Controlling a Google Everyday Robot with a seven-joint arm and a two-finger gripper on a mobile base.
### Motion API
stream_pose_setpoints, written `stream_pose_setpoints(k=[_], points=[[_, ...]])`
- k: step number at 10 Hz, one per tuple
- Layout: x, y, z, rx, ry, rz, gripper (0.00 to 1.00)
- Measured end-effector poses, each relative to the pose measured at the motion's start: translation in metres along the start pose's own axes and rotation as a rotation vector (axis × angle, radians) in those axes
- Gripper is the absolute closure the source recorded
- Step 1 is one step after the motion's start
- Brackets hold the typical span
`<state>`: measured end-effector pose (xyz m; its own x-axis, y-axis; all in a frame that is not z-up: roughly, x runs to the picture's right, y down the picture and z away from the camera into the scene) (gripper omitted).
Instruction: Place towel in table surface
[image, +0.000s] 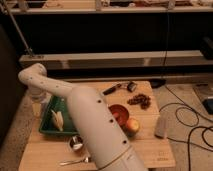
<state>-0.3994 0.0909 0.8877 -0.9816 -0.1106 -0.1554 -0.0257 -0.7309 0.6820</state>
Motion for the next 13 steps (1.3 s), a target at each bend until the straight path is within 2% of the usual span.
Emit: stream_pose_setpoints(k=[2, 6, 12, 13], points=[[0.001, 0.001, 0.006, 0.001, -0.015, -0.016, 0.20], [-0.014, -0.003, 0.020, 0.018, -0.039, 0.000, 0.20], [-0.020, -0.009, 0.031, 0.019, -0.069, -0.003, 0.20], [-0.022, -0.009, 0.032, 0.009, -0.073, -0.007, 0.20]])
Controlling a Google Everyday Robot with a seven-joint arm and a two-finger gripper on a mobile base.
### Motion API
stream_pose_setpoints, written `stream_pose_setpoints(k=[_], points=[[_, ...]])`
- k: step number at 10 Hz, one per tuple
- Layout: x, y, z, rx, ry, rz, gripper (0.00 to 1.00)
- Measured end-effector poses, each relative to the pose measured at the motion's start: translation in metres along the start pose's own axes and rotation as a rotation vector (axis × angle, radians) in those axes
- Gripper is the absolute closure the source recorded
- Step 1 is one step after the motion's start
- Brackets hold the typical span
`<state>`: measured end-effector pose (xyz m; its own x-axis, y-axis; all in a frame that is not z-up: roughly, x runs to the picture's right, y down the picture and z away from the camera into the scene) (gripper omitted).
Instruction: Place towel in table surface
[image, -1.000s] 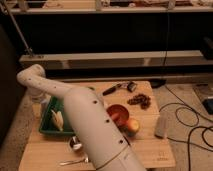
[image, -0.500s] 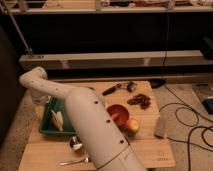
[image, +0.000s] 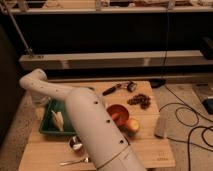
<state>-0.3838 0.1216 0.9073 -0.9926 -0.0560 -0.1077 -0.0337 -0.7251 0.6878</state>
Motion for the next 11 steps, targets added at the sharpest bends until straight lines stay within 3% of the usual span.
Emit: stream_pose_setpoints(k=[2, 6, 9, 11], points=[[-0.001, -0.001, 0.004, -0.015, -0.002, -0.018, 0.23], [0.002, 0.001, 0.004, -0.017, 0.019, -0.040, 0.59], [0.015, -0.002, 0.000, -0.010, 0.059, -0.060, 0.92], [0.022, 0.001, -0.015, -0.003, 0.086, -0.069, 1.00]])
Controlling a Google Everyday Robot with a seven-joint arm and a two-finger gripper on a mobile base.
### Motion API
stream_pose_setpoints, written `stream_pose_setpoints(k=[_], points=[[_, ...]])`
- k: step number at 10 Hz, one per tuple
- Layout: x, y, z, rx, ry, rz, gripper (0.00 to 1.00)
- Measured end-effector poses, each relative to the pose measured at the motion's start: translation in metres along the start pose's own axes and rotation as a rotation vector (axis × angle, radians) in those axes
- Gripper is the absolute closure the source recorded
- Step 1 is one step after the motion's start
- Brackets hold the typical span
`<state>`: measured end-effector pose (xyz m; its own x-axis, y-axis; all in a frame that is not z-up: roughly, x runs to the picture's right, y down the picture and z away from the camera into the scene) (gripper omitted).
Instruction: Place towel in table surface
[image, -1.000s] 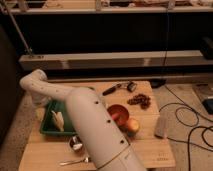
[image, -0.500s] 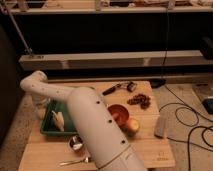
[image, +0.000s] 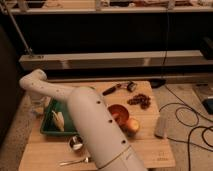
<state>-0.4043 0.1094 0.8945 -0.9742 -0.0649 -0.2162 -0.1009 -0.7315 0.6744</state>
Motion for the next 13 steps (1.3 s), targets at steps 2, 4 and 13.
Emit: stream_pose_setpoints(k=[2, 4, 13], points=[[0.018, -0.003, -0.029, 0.010, 0.003, -0.023, 1.00], [0.034, -0.010, -0.079, 0.019, 0.004, -0.045, 1.00], [-0.001, -0.094, -0.181, 0.036, -0.008, -0.034, 1.00]])
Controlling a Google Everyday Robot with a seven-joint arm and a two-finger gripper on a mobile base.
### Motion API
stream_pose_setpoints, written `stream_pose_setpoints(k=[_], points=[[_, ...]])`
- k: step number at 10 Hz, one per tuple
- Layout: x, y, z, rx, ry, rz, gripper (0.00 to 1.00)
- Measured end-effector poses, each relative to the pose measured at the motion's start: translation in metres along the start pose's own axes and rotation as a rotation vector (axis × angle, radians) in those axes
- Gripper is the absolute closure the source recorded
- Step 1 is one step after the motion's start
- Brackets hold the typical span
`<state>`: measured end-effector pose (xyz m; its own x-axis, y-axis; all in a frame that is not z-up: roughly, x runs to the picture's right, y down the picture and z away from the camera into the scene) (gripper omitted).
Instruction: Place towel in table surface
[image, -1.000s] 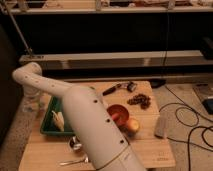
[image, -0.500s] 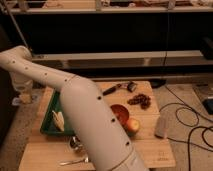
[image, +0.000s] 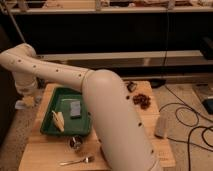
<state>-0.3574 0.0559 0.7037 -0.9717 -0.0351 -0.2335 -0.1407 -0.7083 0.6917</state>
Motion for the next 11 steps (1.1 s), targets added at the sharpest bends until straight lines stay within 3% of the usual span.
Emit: stream_pose_setpoints(k=[3, 8, 11], points=[[-0.005, -0.027, -0.011, -0.001, 0.001, -0.020, 1.00], [-0.005, -0.027, -0.011, -0.001, 0.002, -0.019, 1.00], [-0.001, -0.041, 0.005, 0.001, 0.010, -0.043, 1.00]])
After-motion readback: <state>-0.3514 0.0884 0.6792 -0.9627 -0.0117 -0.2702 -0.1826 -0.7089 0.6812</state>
